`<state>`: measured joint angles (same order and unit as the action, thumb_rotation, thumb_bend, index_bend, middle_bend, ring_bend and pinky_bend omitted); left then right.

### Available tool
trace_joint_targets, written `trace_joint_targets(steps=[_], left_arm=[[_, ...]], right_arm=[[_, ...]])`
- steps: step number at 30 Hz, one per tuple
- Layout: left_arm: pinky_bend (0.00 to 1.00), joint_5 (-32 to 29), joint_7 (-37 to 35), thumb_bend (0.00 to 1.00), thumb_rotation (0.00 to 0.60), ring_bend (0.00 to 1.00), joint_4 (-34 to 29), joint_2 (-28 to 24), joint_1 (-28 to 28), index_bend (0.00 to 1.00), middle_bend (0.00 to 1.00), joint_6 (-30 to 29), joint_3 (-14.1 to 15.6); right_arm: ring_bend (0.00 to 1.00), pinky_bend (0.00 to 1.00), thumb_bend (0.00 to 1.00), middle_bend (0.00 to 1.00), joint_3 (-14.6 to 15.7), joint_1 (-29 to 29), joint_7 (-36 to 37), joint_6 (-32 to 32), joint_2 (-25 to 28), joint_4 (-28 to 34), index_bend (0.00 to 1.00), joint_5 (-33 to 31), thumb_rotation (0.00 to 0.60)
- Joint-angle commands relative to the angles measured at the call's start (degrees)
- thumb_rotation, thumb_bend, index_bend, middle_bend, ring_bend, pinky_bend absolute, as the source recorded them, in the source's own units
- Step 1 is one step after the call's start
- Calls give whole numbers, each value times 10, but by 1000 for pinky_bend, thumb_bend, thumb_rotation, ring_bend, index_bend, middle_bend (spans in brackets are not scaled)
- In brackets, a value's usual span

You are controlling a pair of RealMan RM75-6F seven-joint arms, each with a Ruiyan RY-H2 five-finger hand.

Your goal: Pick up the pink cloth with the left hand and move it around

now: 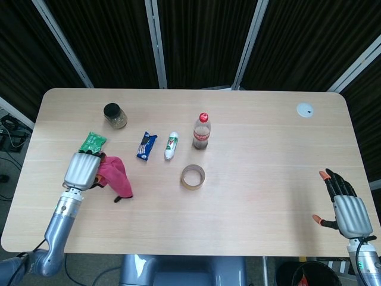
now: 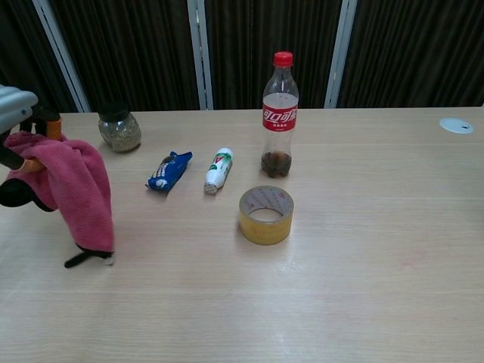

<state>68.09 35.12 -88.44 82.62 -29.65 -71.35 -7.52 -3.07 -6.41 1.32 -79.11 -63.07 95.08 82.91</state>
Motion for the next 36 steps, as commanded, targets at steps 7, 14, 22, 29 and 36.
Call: trace_joint_targets(steps=[7,14,22,29,36], left_arm=[[558,-1,-53,621,600,485,22,-44,28,861,591,-6,5],[543,6,-100,536,600,448,60,-45,38,798,532,12,16],[186,3,-127,155,600,51,72,-46,42,412,72,45,28],[38,1,-161,0,600,0,49,-60,50,243,0,48,23],[15,7,-195,0,600,0,11,-84,73,223,0,25,23]], right_arm=[[0,123,4,0,0,0,-1,0,1,2,0,0,600],[0,123,3,0,0,0,-4,2,1,5,0,-3,600],[0,123,4,0,1,0,-4,5,3,8,0,-6,600],[0,123,3,0,1,0,-4,6,4,8,0,-6,600],[0,123,3,0,1,0,-5,7,4,9,0,-6,600]])
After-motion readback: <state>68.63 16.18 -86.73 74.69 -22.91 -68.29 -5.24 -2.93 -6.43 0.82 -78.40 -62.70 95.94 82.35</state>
